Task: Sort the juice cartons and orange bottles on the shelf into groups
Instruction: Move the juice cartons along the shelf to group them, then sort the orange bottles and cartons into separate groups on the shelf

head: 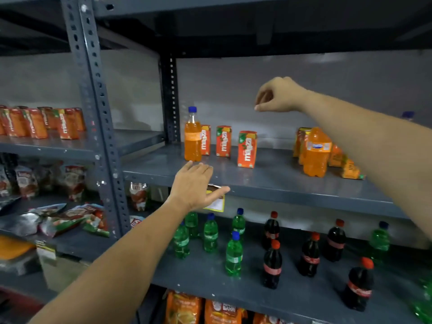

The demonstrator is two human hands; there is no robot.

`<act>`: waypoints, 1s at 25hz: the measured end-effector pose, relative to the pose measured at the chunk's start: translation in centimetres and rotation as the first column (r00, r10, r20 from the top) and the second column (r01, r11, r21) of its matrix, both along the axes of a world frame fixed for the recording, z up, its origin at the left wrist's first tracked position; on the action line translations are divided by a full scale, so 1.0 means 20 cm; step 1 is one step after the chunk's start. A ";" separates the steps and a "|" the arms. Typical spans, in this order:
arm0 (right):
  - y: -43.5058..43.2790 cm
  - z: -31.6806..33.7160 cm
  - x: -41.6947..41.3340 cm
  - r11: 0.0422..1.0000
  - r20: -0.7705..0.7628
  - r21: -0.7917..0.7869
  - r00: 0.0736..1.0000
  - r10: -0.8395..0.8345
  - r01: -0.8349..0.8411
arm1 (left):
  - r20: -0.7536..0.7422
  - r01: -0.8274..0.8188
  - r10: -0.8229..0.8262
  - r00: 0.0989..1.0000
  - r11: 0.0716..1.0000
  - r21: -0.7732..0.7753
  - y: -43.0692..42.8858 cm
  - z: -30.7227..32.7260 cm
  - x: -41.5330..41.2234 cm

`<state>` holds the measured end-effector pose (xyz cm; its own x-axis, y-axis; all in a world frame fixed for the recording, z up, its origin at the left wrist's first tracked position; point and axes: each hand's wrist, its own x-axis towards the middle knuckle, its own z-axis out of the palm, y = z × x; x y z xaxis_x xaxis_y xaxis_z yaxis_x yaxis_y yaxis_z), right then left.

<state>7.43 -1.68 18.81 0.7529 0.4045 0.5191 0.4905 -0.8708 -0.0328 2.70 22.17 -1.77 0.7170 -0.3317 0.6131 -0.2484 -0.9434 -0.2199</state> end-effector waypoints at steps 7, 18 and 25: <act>0.65 -0.05 0.23 1.000 -0.107 -0.013 0.994 -0.003 0.002 | -0.049 0.212 -0.212 0.976 0.977 0.005 0.31 -0.05 0.19; 0.92 -0.08 0.31 0.997 -0.164 0.077 0.986 0.033 -0.021 | 0.180 0.309 -0.299 0.937 0.950 -0.033 0.35 -0.12 0.26; 0.55 -0.03 0.05 0.989 -0.249 0.139 0.968 -0.006 0.042 | 0.144 0.303 -0.292 0.946 0.951 -0.066 0.36 -0.09 0.23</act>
<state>8.40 9.41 18.11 0.8738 0.3199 0.3661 0.4301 -0.8598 -0.2752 7.38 29.37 -3.59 0.5052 -0.4596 0.7304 -0.4950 -0.8476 -0.1910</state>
